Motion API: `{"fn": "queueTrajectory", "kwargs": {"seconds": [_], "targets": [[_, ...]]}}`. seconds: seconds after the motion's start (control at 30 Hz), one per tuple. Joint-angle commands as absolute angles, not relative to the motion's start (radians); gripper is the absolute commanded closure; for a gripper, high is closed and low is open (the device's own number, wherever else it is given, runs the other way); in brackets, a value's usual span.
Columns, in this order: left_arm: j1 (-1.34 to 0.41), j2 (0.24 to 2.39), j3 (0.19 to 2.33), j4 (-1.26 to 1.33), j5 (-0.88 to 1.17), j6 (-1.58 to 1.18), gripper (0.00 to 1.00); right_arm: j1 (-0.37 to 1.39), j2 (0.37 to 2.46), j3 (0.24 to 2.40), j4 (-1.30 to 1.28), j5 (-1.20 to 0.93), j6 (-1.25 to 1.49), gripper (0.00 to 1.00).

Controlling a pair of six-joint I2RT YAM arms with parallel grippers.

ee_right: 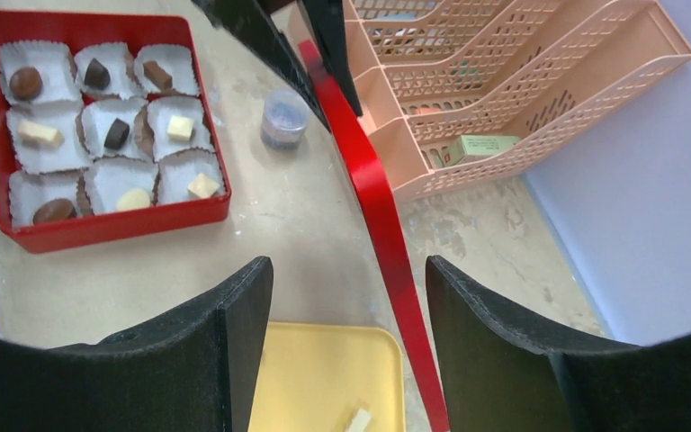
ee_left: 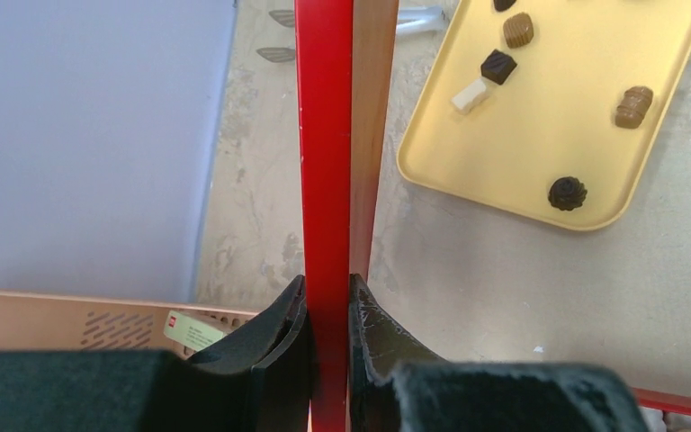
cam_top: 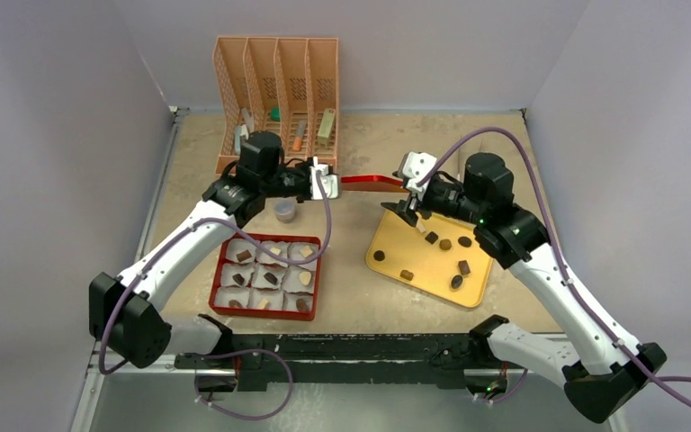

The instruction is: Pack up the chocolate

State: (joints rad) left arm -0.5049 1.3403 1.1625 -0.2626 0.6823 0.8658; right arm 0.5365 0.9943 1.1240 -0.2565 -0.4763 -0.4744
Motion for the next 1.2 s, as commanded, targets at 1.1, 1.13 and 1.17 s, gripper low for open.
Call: {"fn": "queueTrajectory", "kwargs": {"seconds": [1.1,1.13,1.17], "targets": [[-0.5,0.868,1.133,-0.043,-0.043,0.273,0.17,0.541,1.173,1.196,-0.01,-0.616,0.251,1.0],[-0.5,0.862,1.166,-0.062,-0.179,0.207,0.11,0.541,1.177,1.197,0.023,-0.627,0.324,1.0],[-0.5,0.861,1.185,-0.079,-0.264,0.143,0.04,0.54,1.178,1.193,0.055,-0.629,0.377,1.0]]}}
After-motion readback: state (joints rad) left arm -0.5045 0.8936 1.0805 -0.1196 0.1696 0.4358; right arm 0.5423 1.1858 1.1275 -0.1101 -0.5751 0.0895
